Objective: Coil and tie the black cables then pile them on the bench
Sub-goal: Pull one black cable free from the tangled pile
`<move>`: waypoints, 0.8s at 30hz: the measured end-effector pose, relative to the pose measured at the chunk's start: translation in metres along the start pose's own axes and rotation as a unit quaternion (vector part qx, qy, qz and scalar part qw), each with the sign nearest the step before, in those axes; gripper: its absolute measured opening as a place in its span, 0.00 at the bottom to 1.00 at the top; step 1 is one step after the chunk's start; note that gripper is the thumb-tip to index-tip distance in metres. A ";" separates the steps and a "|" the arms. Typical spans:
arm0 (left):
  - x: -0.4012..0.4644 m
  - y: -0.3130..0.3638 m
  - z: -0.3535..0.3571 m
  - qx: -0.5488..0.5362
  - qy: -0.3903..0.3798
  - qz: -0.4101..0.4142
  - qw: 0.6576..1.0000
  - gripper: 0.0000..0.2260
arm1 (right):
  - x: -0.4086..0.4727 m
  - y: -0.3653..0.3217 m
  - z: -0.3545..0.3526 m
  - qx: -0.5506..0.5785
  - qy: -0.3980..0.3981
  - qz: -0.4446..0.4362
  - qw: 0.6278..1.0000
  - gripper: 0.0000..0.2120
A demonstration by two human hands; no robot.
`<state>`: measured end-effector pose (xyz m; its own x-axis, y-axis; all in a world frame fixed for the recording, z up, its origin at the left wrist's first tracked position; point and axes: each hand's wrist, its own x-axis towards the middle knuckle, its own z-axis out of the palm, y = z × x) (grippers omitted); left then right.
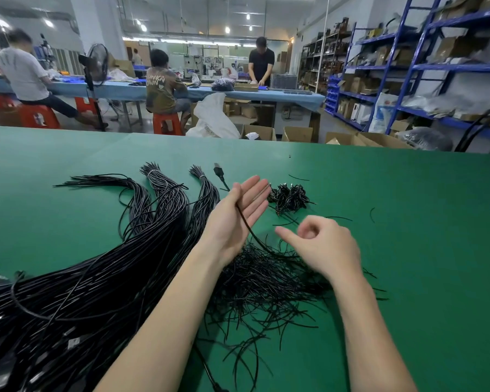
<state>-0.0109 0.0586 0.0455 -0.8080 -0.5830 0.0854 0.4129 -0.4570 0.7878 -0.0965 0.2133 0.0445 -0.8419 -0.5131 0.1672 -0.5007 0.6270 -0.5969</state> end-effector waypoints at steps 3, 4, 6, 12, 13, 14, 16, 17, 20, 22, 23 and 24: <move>-0.001 0.001 0.001 -0.012 -0.006 0.008 1.000 0.20 | -0.004 -0.006 0.007 0.136 -0.146 -0.129 0.971 0.08; -0.001 0.001 0.001 -0.019 -0.010 0.010 1.000 0.20 | -0.005 -0.007 0.010 0.161 -0.177 -0.145 0.960 0.05; -0.002 0.003 0.001 -0.027 -0.025 0.010 0.999 0.20 | -0.005 -0.009 0.016 0.201 -0.198 -0.144 0.948 0.04; -0.011 0.012 0.003 -0.032 -0.122 -0.039 0.991 0.24 | 0.000 0.000 0.020 0.127 -0.185 -0.141 0.964 0.11; -0.014 0.015 0.002 -0.016 -0.149 -0.062 0.987 0.23 | 0.001 0.003 0.019 0.110 -0.167 -0.131 0.971 0.14; -0.017 0.020 0.001 0.010 -0.180 -0.088 0.980 0.22 | 0.002 0.005 0.018 0.106 -0.151 -0.118 0.976 0.18; -0.023 0.026 -0.003 0.081 -0.226 -0.141 0.960 0.21 | 0.006 0.011 0.015 0.102 -0.119 -0.104 0.982 0.19; -0.025 0.028 -0.005 0.115 -0.237 -0.162 0.951 0.21 | 0.007 0.012 0.013 0.091 -0.100 -0.106 0.985 0.16; -0.027 0.027 -0.006 0.205 -0.257 -0.211 0.921 0.23 | 0.015 0.009 0.006 0.068 -0.042 -0.112 0.990 0.09; -0.025 0.025 -0.009 0.263 -0.278 -0.247 0.890 0.23 | 0.020 0.005 0.000 0.070 -0.016 -0.119 0.990 0.08; -0.024 0.023 -0.010 0.293 -0.283 -0.260 0.876 0.22 | 0.022 0.003 -0.004 0.065 -0.005 -0.126 0.990 0.10; -0.023 0.021 -0.010 0.321 -0.279 -0.267 0.865 0.21 | 0.023 0.001 -0.008 0.055 0.006 -0.132 0.990 0.11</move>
<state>0.0206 0.0553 0.0538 -0.9622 0.0931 -0.2561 -0.2562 0.0109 0.9666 -0.1184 0.2069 0.0536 -0.6874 -0.6428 0.3381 -0.6790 0.4036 -0.6132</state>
